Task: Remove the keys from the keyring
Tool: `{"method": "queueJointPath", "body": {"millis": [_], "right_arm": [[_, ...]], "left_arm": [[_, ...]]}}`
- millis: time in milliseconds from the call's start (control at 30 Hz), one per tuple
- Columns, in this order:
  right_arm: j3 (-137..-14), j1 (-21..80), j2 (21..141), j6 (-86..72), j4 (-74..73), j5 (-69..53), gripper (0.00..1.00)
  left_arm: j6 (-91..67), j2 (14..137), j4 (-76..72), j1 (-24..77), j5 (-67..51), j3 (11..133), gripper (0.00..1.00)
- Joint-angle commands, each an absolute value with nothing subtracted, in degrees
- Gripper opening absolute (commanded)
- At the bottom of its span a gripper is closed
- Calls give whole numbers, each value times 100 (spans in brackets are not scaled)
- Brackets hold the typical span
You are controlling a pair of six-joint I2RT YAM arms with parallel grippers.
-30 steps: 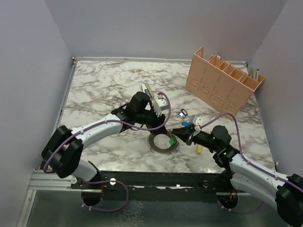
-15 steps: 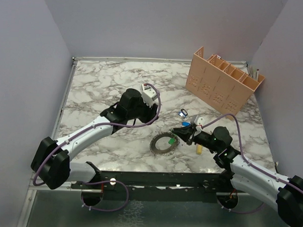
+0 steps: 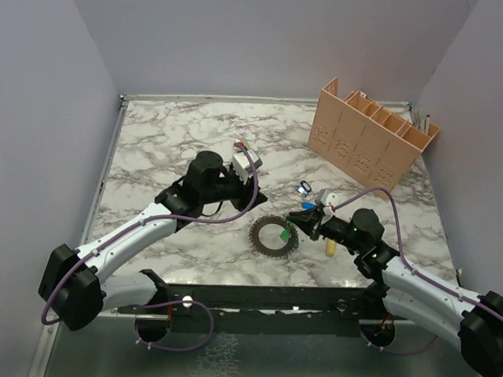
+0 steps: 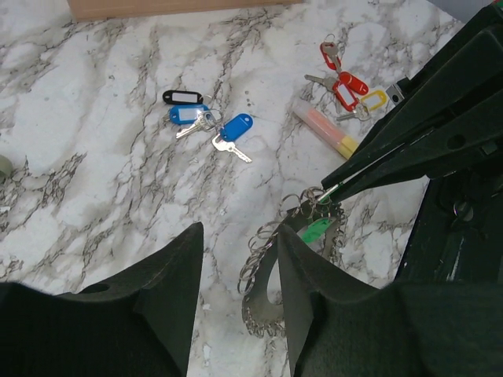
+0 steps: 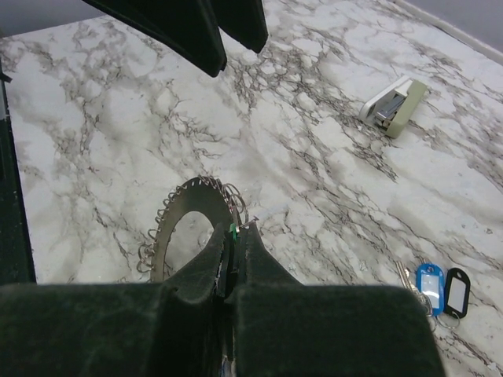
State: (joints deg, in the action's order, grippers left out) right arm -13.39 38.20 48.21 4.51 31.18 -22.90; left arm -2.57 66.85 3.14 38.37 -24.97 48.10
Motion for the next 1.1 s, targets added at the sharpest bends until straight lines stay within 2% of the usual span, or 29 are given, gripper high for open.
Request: {"method": "queueJointPath", "body": {"millis": [0, 367, 600, 833, 1067], "right_arm": [[-1441, 3844, 4766, 381, 3245, -2238, 0], [-1388, 3841, 4633, 332, 3269, -2164, 1], [-1390, 3841, 4557, 319, 3234, -2197, 1], [-1406, 3842, 4642, 284, 3294, -2288, 1], [-1406, 3842, 4615, 268, 3312, -2341, 0]], "left_arm": [[-623, 6585, 178, 3958, -2423, 4766, 42], [-1594, 6170, -745, 5435, -284, 3867, 41], [-1588, 6074, -1700, 5652, -48, 3337, 38], [-1161, 6266, -2317, 6183, 507, 3065, 26], [-689, 6376, -2789, 6433, 731, 2853, 26]]}}
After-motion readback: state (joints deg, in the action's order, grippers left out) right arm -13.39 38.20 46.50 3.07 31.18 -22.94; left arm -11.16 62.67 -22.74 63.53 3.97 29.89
